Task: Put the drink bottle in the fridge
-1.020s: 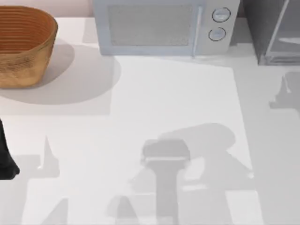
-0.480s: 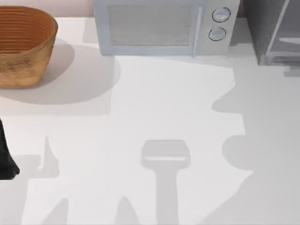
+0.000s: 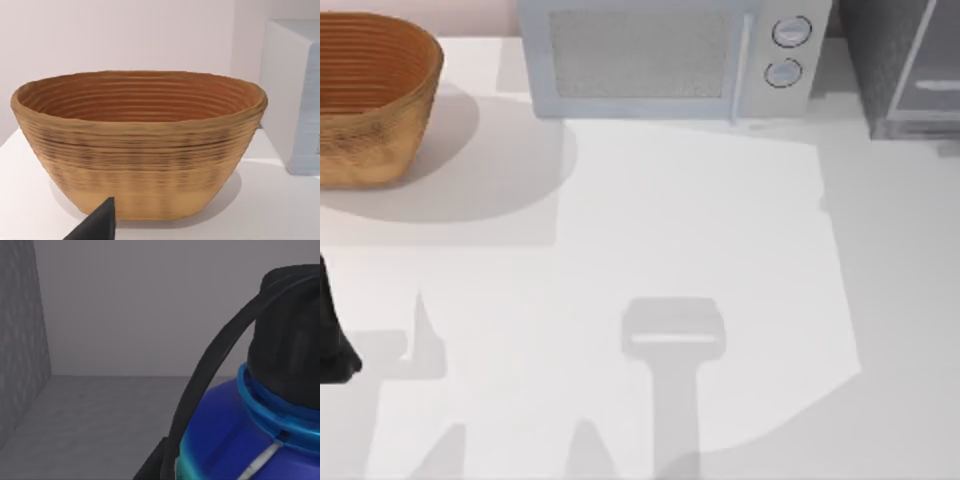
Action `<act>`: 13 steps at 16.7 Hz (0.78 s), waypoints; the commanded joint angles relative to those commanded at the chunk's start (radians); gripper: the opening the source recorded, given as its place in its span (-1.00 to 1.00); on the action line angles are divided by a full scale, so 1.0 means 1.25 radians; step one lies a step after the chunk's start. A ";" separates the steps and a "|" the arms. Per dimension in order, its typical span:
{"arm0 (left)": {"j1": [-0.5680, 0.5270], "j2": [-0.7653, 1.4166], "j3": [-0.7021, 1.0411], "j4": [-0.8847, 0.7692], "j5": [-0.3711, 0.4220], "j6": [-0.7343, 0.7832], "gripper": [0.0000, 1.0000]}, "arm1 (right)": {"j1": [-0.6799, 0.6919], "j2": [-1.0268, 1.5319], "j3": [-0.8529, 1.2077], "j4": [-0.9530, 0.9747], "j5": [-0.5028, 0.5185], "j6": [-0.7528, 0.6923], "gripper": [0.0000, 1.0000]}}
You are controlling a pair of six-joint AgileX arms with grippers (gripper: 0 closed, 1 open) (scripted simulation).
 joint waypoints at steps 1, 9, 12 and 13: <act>0.000 0.000 0.000 0.000 0.000 0.000 1.00 | 0.000 0.000 0.000 0.000 0.000 0.000 -0.98; 0.000 0.000 0.000 0.000 0.000 0.000 1.00 | 0.019 0.096 0.165 -0.078 0.017 0.002 -0.98; 0.000 0.000 0.000 0.000 0.000 0.000 1.00 | 0.031 0.158 0.292 -0.136 0.030 0.001 -0.98; 0.000 0.000 0.000 0.000 0.000 0.000 1.00 | 0.035 0.176 0.329 -0.155 0.033 0.000 -0.98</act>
